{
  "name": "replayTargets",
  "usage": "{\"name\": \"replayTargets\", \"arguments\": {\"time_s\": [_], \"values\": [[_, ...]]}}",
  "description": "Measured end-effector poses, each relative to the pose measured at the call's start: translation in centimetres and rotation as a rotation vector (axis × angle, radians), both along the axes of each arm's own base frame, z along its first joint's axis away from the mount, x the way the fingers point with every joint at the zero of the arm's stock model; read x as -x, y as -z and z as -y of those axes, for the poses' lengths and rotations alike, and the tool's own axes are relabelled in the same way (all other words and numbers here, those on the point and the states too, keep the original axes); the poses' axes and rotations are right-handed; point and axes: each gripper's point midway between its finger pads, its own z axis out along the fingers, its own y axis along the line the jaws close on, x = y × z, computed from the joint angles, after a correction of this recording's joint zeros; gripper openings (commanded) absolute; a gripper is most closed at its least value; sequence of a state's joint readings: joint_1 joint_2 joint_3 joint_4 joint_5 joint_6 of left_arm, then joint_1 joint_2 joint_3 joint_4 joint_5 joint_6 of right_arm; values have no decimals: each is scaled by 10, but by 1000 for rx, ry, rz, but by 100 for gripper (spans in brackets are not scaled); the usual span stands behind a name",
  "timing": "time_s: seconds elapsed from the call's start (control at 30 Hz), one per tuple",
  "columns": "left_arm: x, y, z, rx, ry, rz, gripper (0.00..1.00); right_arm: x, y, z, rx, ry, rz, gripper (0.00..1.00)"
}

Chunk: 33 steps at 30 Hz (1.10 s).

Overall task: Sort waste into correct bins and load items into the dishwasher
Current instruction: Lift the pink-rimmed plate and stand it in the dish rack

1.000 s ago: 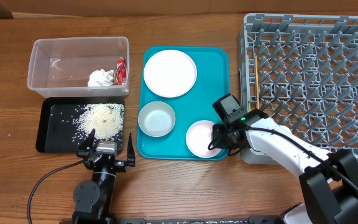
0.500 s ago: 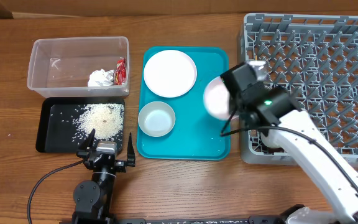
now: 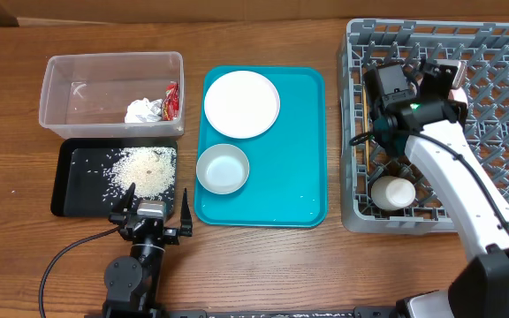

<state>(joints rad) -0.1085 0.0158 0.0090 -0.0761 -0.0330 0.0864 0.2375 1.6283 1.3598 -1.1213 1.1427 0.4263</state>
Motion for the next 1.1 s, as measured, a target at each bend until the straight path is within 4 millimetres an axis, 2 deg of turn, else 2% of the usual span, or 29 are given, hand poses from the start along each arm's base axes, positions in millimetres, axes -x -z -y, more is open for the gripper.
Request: {"name": "replayTargets", "arguments": {"time_s": [0.13, 0.3, 0.4, 0.5, 0.63, 0.77, 0.93, 1.0, 1.1], "values": [[0, 0, 0, 0, 0, 0, 100, -3, 24, -3, -36, -10, -84, 4], [0, 0, 0, 0, 0, 0, 100, -7, 57, -21, -64, -51, -184, 4], [0, 0, 0, 0, 0, 0, 100, -9, 57, -28, -32, -72, -190, 4], [0, 0, 0, 0, 0, 0, 100, -10, 61, -49, -36, -126, -204, 4], [0, 0, 0, 0, 0, 0, 100, -10, 55, -66, 15, -179, -205, 4], [0, 0, 0, 0, 0, 0, 100, -7, 43, -62, 114, -175, -216, 4], [0, 0, 0, 0, 0, 0, 100, -14, 34, -47, 175, -125, -149, 4], [0, 0, 0, 0, 0, 0, 100, -14, 37, -35, 150, -90, -142, 4], [0, 0, 0, 0, 0, 0, 100, -12, 48, -29, 82, -68, -163, 4]]}}
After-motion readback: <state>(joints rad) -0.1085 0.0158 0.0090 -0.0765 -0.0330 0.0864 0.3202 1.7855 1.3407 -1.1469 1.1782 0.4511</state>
